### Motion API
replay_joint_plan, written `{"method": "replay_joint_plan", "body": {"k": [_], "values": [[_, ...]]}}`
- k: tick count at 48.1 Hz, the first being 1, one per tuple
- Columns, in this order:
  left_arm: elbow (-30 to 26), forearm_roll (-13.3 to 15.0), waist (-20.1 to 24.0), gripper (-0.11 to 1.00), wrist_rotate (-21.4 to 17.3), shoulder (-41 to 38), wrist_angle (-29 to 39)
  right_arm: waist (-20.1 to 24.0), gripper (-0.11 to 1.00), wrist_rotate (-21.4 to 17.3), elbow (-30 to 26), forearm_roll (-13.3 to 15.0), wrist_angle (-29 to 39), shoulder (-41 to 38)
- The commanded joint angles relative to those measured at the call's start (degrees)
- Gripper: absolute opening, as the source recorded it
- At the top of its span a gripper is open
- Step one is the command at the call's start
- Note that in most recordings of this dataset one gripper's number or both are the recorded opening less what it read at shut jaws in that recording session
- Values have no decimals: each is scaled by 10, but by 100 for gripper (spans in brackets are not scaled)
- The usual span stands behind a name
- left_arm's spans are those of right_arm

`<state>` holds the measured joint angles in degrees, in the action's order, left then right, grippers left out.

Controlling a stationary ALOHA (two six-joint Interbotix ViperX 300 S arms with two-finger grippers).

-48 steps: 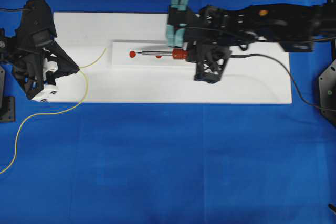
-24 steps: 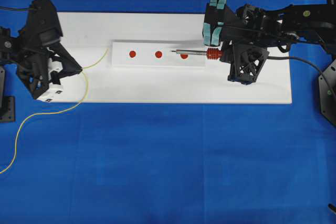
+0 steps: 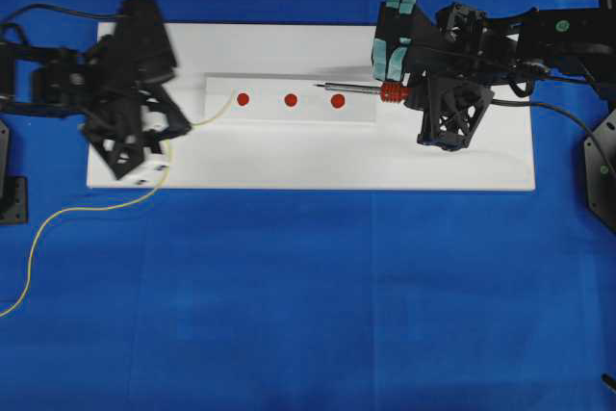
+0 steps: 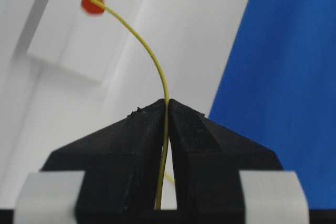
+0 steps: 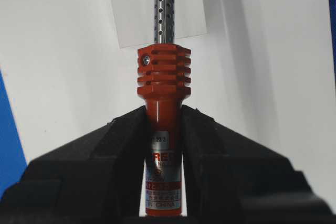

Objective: Touch the tip of the soldering iron to the tip of the solder at the mark.
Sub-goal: 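Bring the solder tip to the middle dot and iron toward it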

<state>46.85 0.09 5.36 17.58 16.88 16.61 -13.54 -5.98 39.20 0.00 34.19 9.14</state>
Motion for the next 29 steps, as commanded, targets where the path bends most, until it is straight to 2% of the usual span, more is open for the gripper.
{"method": "replay_joint_plan", "body": {"k": [1, 14, 29], "values": [[-42, -1, -4, 3, -1, -41, -4, 2, 6, -1, -5, 1, -3, 14], [-117, -2, -9, 3, -4, -139, -4, 2, 6, -1, -1, 2, -6, 14], [-130, -2, -3, 3, -7, -168, -4, 8, 6, -1, 6, 1, -23, 11]]}}
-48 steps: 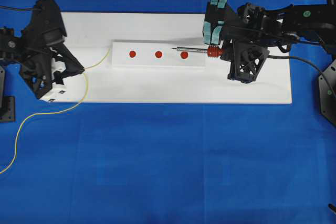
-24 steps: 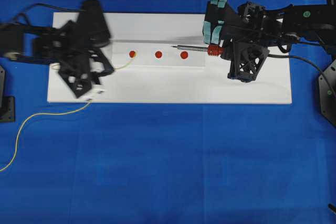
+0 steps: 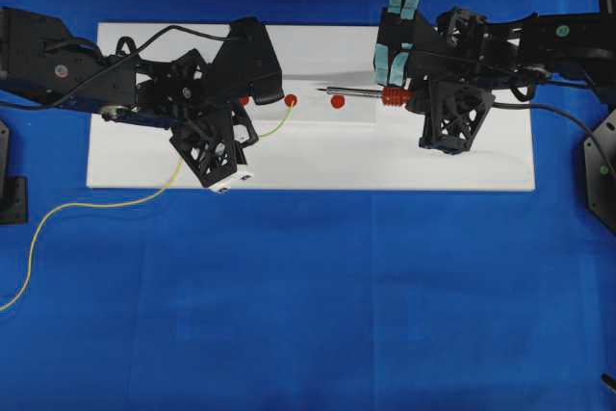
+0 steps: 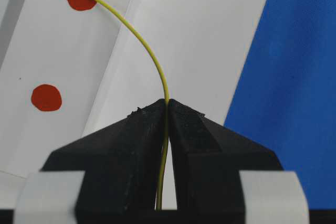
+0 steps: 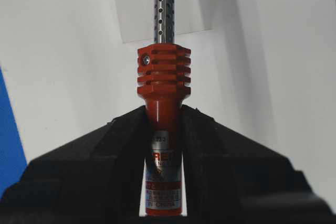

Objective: Touch the tip of the soldering iron to the tip of the solder at the mark.
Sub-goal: 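Bring the solder tip to the middle dot and iron toward it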

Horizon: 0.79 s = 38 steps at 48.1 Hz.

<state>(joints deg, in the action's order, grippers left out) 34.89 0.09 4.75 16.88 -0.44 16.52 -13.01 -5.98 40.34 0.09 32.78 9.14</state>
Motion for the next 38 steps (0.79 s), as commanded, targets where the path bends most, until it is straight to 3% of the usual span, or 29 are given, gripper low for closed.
{"method": "replay_joint_plan", "body": {"k": [1, 38], "values": [[-10, -2, 4, 3, 0, 6, -4, 4, 6, -1, -5, 1, -10, 11], [12, -1, 4, 3, 6, 18, 0, 20, 6, 1, -47, 1, -20, -48]]}}
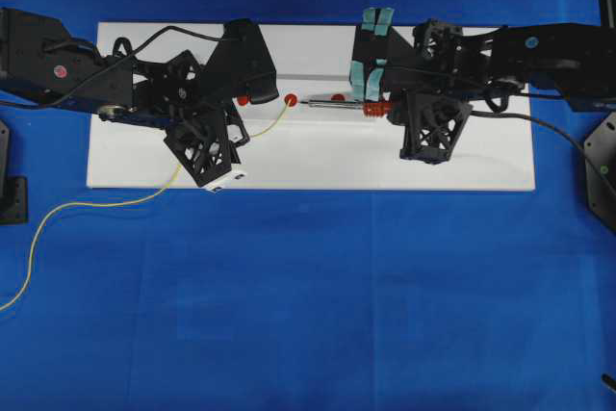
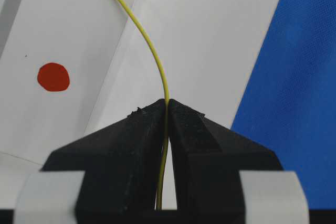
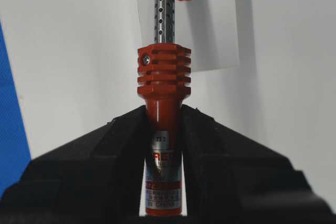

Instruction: Touch the tip of the soldering iron to the tip of the solder at the mark.

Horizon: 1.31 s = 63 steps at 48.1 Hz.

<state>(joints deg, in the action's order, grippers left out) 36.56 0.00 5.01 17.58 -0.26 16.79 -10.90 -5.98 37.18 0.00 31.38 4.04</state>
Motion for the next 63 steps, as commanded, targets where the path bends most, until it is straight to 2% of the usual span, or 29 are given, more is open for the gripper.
{"method": "replay_joint_plan", "body": {"k": [1, 63], "values": [[-4, -1, 2, 3, -1, 16, -3, -1, 6, 1, -16, 2, -7, 3], [-7, -1, 0, 3, -1, 14, -2, -1, 6, 1, -19, 4, -18, -11]]}}
